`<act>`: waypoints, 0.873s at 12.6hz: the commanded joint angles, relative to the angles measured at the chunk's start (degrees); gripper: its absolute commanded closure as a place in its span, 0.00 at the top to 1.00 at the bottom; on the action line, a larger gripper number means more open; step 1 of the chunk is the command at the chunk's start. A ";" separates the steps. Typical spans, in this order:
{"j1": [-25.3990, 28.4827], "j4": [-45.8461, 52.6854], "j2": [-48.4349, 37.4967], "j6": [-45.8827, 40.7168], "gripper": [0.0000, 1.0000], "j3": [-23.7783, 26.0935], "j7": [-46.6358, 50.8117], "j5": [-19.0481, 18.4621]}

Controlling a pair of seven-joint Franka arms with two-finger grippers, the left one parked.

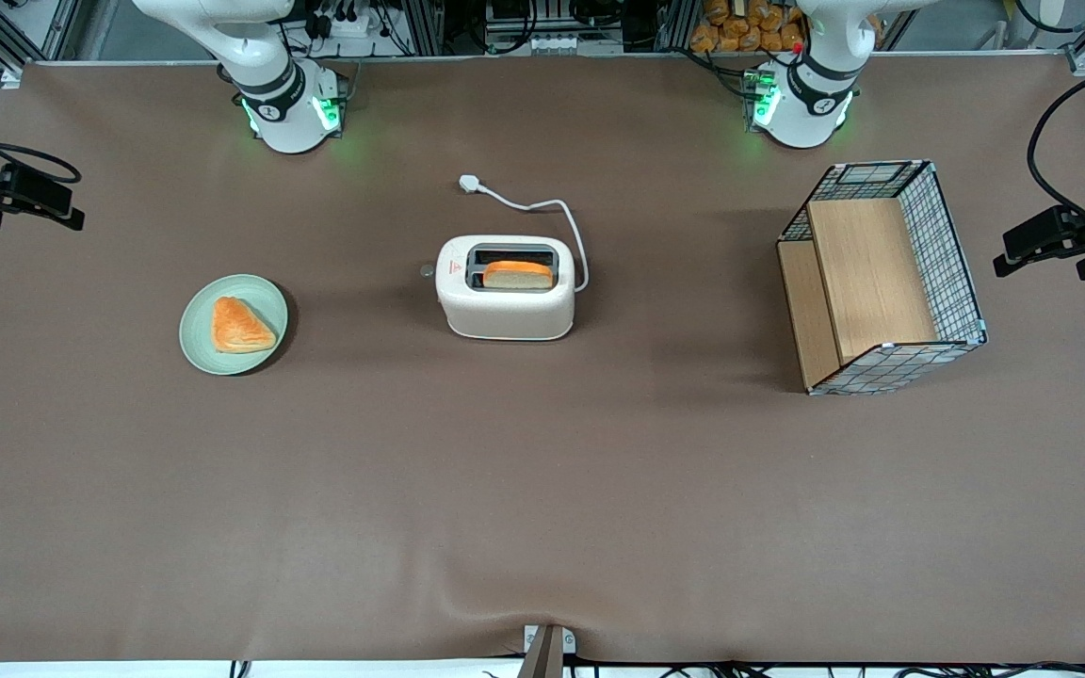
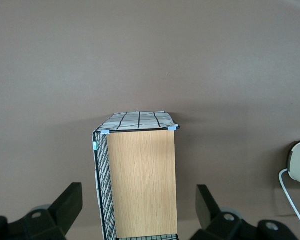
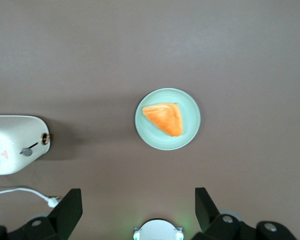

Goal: Press toaster button with right arm
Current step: 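Swing the right gripper out over the green plate toward the toaster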

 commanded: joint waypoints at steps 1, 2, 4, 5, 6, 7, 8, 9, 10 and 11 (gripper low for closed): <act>-0.44 0.49 3.12 -4.00 1.00 1.01 -0.05 4.57; 1.04 -0.56 3.39 -4.28 1.00 1.01 0.12 5.64; 4.56 -3.72 3.39 -3.76 1.00 1.01 0.74 6.09; 6.05 -5.47 3.39 -3.32 1.00 1.01 0.83 6.78; 7.11 -7.67 3.39 -1.67 1.00 1.01 0.83 7.75; 8.25 -9.69 3.39 0.27 1.00 1.01 1.09 8.80; 9.31 -11.80 3.39 2.37 1.00 1.01 2.66 9.85; 11.06 -13.82 3.39 4.31 1.00 1.01 4.24 11.00; 13.08 -15.84 3.39 6.50 1.00 1.01 6.08 11.36; 15.36 -18.13 3.39 9.40 1.00 1.01 7.75 11.45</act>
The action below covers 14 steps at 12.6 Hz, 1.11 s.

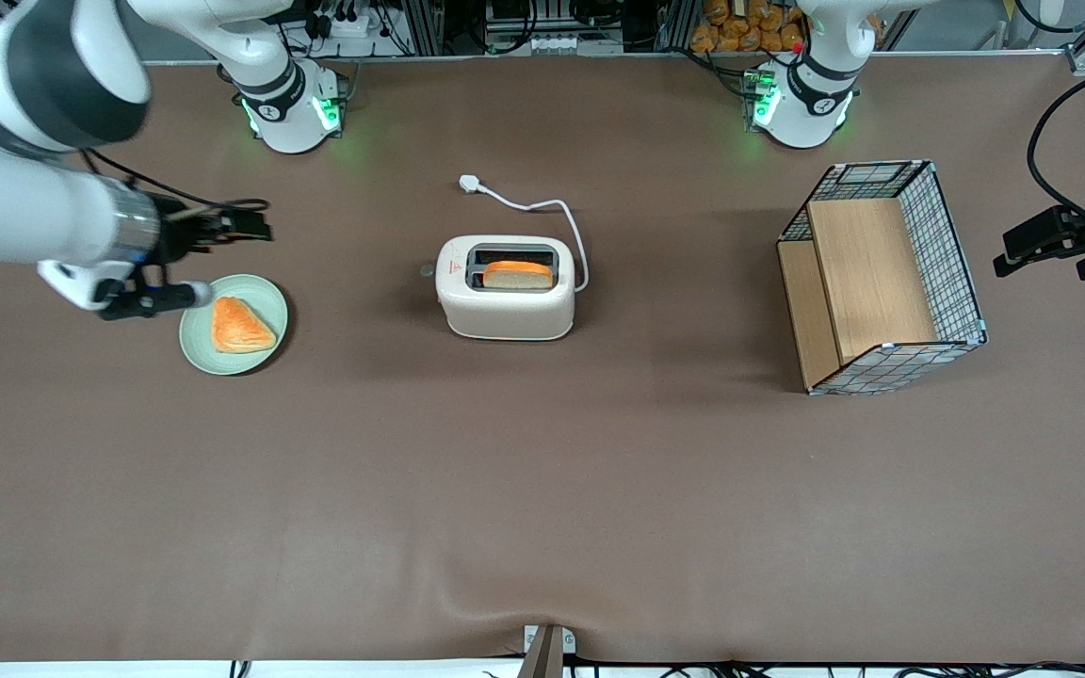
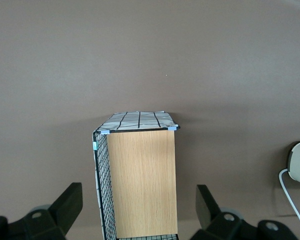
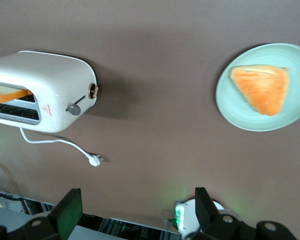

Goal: Press toaster button with right arm
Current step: 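Move the right gripper to the toaster's side lever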

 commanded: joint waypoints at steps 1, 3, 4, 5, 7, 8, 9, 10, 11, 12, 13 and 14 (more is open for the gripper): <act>5.75 -6.98 -1.30 7.17 1.00 -0.18 4.61 1.21; 8.40 -11.46 -0.86 12.72 1.00 -0.27 5.50 4.08; 8.58 -13.05 -0.08 14.48 1.00 -0.18 5.50 6.54; 9.02 -13.94 0.80 16.15 1.00 -0.18 5.50 8.05; 10.25 -14.21 2.65 17.22 1.00 -0.27 5.50 9.64; 10.51 -14.21 3.27 17.31 1.00 -0.27 5.50 10.17; 10.69 -14.21 4.23 17.48 1.00 -0.18 5.50 10.52; 11.30 -14.21 4.93 18.36 1.00 -0.27 5.50 12.09; 12.18 -14.21 5.46 19.76 1.00 -0.27 5.50 13.24; 13.32 -14.21 6.16 20.90 1.00 -0.27 5.76 13.42; 13.59 -14.21 6.61 22.31 1.00 -0.18 6.11 13.51; 14.03 -14.21 7.31 22.76 0.89 -0.27 6.20 14.12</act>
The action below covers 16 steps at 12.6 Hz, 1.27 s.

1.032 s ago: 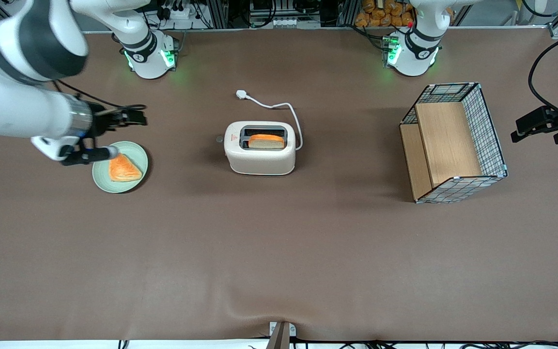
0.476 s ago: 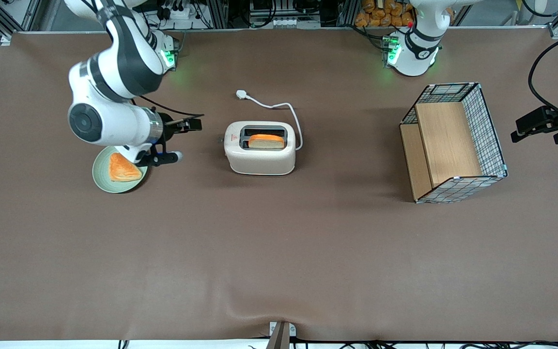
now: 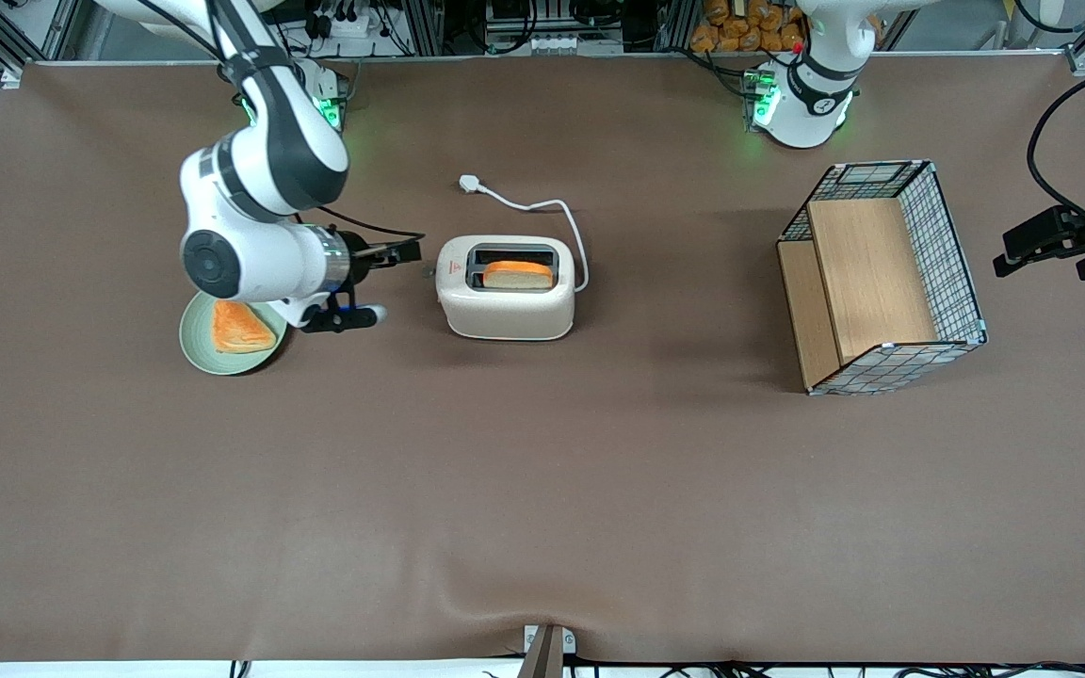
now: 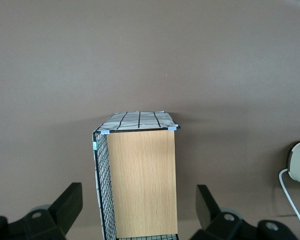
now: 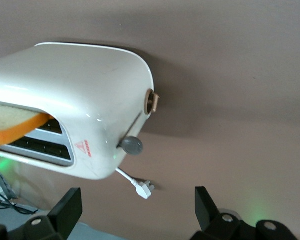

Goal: Press toaster button with right arm
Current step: 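Move the right gripper to the toaster's side lever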

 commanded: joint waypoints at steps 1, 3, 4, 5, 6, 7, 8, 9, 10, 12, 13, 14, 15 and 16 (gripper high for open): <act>1.35 -0.18 1.20 1.50 0.74 -0.54 0.60 2.82; 2.05 -0.18 1.73 1.84 0.48 -0.54 0.94 3.26; 2.14 -0.18 1.99 3.07 0.38 -0.54 0.95 4.31; 2.49 -0.27 2.34 3.60 0.23 -0.54 0.95 4.76; 2.50 -0.18 3.13 3.69 0.07 -0.54 0.95 4.93; 2.50 -0.18 3.40 3.69 0.00 -0.54 0.95 4.94; 2.50 -0.27 3.66 3.69 0.00 -0.54 0.95 4.94; 2.41 -0.27 4.10 3.78 0.00 -0.54 0.95 4.94; 2.49 -0.18 4.37 4.04 0.00 -0.54 0.95 4.94; 2.50 -0.27 5.07 5.27 0.00 -0.54 0.95 4.94; 2.41 -0.27 5.51 5.36 0.00 -0.54 0.95 4.94; 2.06 -0.27 5.69 5.36 0.00 -0.54 0.86 4.94; 1.79 -0.27 6.04 5.28 0.00 -0.54 0.51 4.94; 1.71 -0.27 6.21 5.36 0.00 -0.54 0.33 4.94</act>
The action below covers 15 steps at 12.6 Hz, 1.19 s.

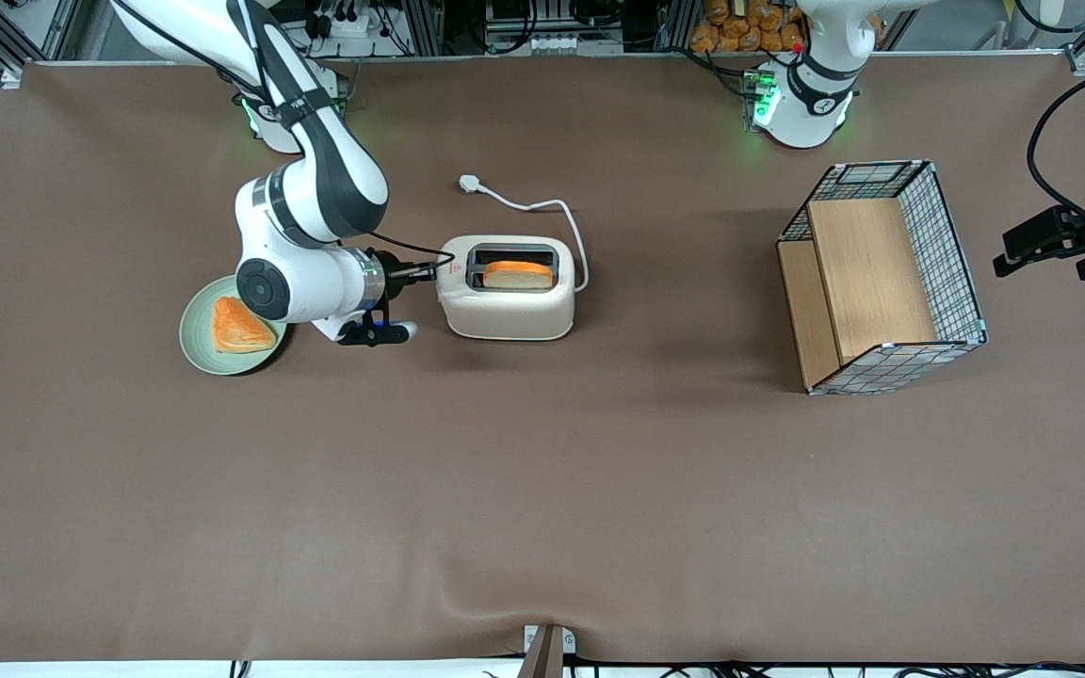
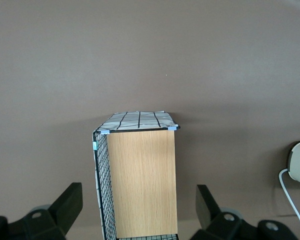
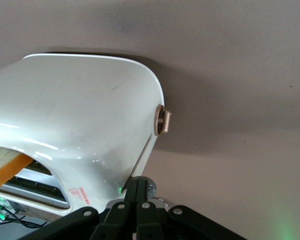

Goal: Press toaster button with right arm

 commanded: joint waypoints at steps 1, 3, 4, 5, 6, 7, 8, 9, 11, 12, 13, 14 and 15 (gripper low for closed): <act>-0.08 -0.29 0.36 0.54 0.00 -0.23 -0.07 1.22; -1.31 -1.78 0.44 1.24 0.00 -0.23 -1.03 3.23; -1.57 -2.74 0.36 1.33 0.00 -0.23 -2.95 4.81; -2.10 -3.45 0.44 1.42 0.00 -0.23 -4.18 6.31; -2.71 -4.15 0.44 1.42 0.00 -0.23 -4.98 7.11; -2.72 -4.33 0.62 1.60 0.00 -0.23 -5.34 7.81; -2.72 -4.42 1.23 1.86 0.00 -0.23 -5.34 8.51; -2.63 -4.69 1.67 2.38 0.00 -0.14 -5.43 9.22; -2.46 -5.39 2.81 3.35 0.00 -0.14 -6.82 11.49; -2.54 -5.48 3.51 3.62 0.00 -0.23 -8.14 13.07; -2.63 -5.39 4.30 3.62 0.00 -0.23 -9.02 13.79; -2.63 -5.39 4.92 4.05 0.00 -0.23 -9.21 14.23; -2.54 -5.39 5.53 4.67 0.00 -0.14 -9.29 14.58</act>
